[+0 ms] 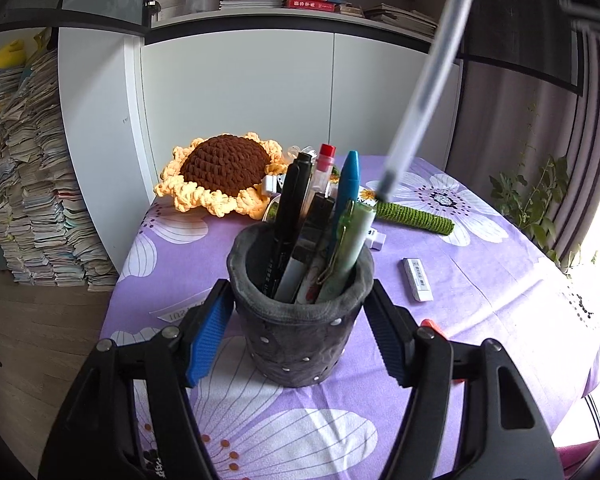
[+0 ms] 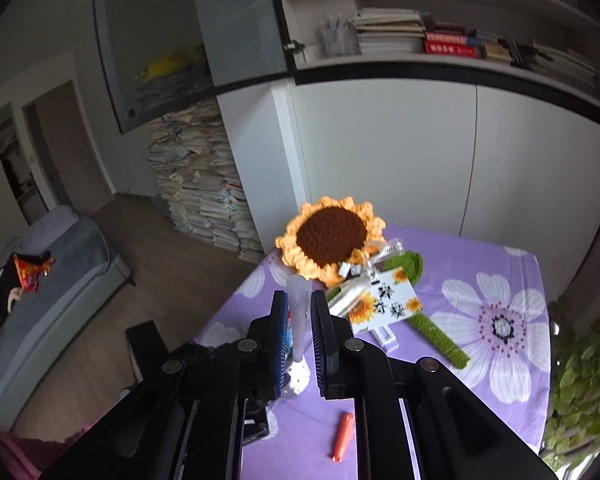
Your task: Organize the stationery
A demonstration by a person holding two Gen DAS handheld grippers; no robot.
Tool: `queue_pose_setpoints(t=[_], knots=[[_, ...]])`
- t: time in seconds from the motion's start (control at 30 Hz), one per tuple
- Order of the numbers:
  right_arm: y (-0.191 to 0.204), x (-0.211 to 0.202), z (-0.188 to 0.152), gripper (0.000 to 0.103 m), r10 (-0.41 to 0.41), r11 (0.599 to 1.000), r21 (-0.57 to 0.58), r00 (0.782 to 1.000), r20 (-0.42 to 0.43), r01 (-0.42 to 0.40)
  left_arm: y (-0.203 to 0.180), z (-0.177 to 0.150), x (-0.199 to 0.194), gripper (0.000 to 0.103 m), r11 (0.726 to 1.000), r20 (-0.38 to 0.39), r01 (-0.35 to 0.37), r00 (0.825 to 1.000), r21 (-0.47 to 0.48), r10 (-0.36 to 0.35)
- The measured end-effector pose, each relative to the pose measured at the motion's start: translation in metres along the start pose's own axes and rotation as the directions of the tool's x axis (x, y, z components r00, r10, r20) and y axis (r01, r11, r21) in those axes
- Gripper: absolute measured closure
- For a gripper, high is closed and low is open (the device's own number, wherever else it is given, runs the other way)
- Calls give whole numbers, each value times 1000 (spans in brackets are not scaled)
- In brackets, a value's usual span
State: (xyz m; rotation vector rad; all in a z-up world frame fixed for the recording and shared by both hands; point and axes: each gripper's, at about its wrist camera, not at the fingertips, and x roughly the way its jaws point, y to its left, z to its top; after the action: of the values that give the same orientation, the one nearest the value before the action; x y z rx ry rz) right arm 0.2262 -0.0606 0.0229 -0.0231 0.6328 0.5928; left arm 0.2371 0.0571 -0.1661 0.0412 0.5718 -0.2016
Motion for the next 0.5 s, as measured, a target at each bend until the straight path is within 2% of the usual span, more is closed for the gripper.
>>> queue_pose_setpoints(t=[0.13,0.23,0.4,0.5], knots=[[19,-7,12,90,32,998,-47,999,34,-31,0,0,0,37,1000,-1,0,1000,-2,0],[24,5,15,90,56,997,-57,998,23,-54,0,0,0,37,1000,-1,-1,1000,-3,1],[28,55,2,90,51,997,-62,996,-74,-55,0,0,0,37,1000,-1,0,1000,-3,0],[27,88,-11,90,82,995,-49,986,-145,-90,0,0,0,37,1000,-2,1,1000,-3,-1]])
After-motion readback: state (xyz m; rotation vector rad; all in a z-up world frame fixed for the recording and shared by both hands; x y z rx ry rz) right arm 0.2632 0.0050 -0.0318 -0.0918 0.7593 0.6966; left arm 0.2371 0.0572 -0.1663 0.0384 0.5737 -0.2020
